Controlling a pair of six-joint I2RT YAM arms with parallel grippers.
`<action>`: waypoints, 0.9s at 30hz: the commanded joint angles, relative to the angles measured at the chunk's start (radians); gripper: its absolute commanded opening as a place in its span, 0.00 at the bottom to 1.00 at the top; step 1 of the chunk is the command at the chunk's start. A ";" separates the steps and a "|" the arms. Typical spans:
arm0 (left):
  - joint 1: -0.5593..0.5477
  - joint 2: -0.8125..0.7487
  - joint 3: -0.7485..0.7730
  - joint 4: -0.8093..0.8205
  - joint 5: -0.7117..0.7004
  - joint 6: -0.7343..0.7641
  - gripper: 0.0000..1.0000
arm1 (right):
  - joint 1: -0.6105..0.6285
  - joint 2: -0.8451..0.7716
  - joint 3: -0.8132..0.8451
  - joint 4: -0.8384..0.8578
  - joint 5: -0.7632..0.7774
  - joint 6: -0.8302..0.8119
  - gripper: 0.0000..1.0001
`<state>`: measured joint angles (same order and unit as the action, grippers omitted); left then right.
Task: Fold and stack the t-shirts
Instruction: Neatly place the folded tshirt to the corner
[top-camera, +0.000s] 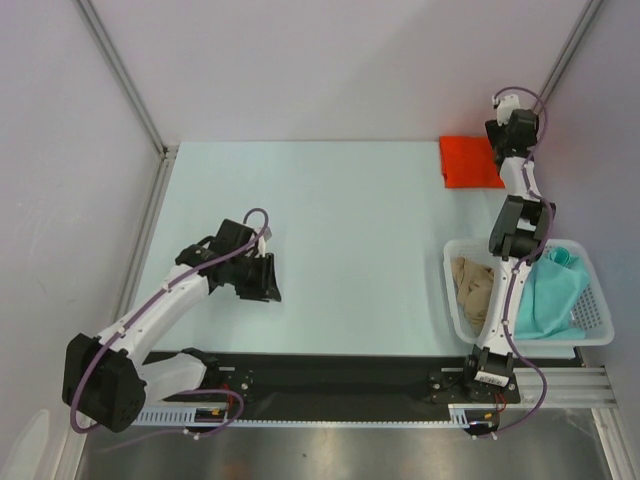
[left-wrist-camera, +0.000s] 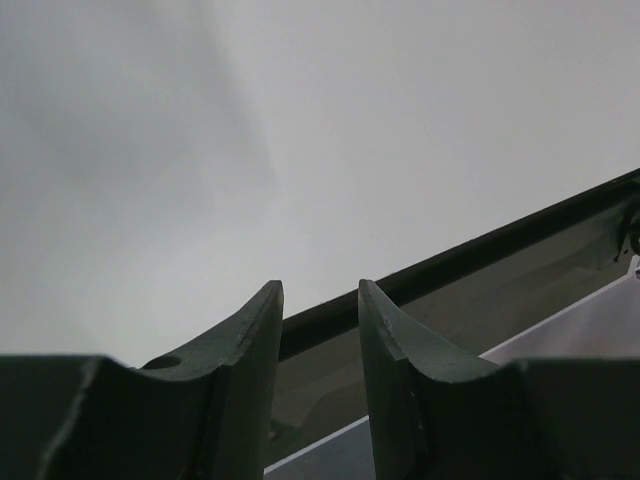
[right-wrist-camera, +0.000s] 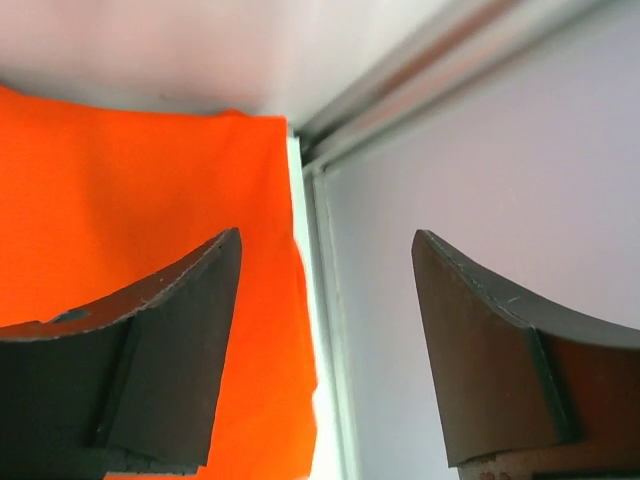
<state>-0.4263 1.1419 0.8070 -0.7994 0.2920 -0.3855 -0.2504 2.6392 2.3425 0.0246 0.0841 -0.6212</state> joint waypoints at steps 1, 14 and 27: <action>-0.003 -0.048 0.063 0.015 0.018 -0.019 0.42 | 0.043 -0.227 0.006 -0.087 0.158 0.168 0.74; 0.001 -0.211 0.167 0.065 0.004 -0.157 0.44 | 0.318 -0.899 -0.707 -0.185 -0.117 0.935 0.80; -0.002 -0.553 -0.145 0.303 -0.149 -0.400 0.90 | 0.819 -1.579 -1.546 -0.132 0.029 1.279 1.00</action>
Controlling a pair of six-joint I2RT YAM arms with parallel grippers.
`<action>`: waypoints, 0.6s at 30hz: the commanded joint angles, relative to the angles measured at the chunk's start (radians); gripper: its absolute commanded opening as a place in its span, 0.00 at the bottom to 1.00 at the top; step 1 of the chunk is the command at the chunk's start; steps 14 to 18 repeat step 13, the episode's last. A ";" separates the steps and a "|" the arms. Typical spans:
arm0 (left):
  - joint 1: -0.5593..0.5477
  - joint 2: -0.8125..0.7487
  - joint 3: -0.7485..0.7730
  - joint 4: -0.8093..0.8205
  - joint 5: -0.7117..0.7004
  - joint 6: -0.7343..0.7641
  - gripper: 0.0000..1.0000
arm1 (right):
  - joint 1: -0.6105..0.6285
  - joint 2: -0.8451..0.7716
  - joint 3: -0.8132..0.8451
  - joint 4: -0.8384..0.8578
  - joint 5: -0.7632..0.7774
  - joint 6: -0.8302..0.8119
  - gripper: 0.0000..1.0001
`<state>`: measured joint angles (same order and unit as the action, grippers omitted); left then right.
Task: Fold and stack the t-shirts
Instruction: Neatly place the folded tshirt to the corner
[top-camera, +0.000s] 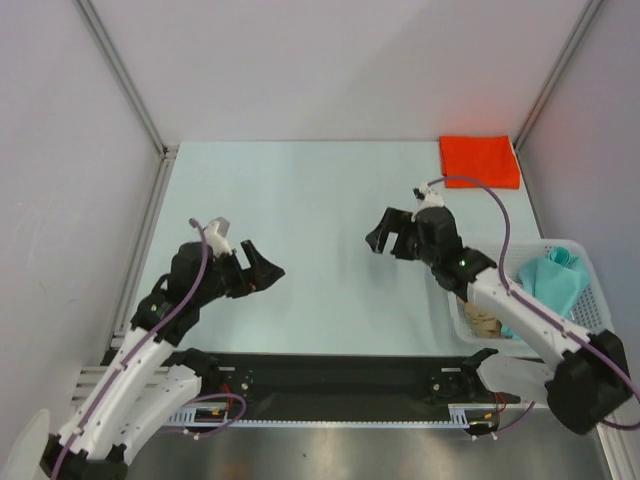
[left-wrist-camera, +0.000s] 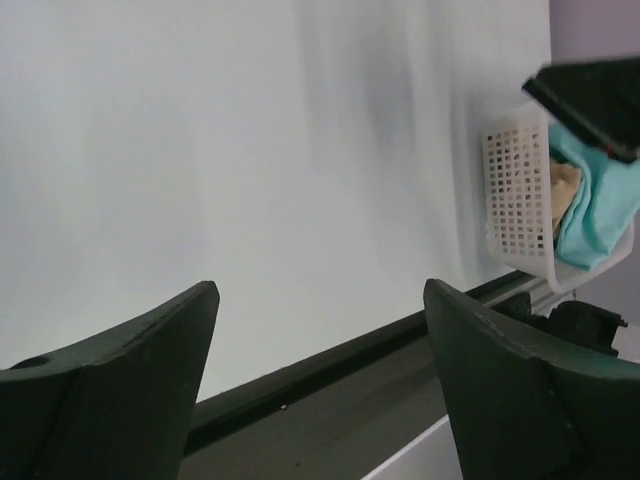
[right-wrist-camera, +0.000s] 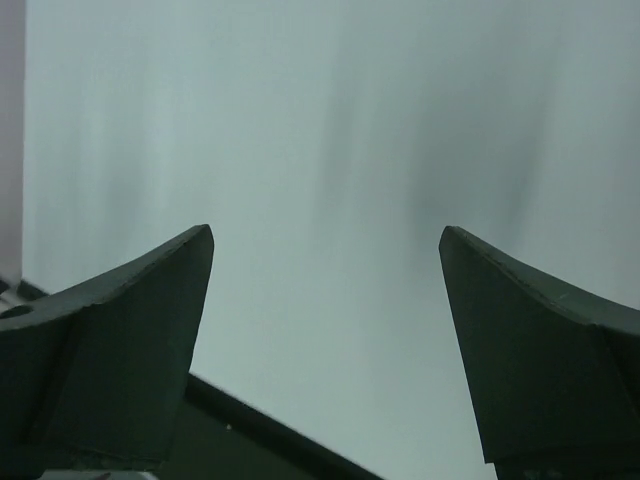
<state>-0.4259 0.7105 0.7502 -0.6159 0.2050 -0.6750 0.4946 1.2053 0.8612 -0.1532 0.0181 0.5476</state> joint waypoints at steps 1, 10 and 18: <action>-0.002 -0.161 -0.171 0.154 -0.049 -0.176 0.94 | 0.097 -0.200 -0.080 0.023 0.126 0.129 1.00; -0.004 -0.341 -0.431 0.380 0.042 -0.397 1.00 | 0.229 -0.332 -0.149 -0.362 0.307 0.362 1.00; -0.004 -0.420 -0.457 0.380 0.062 -0.403 1.00 | 0.233 -0.446 -0.221 -0.324 0.245 0.410 1.00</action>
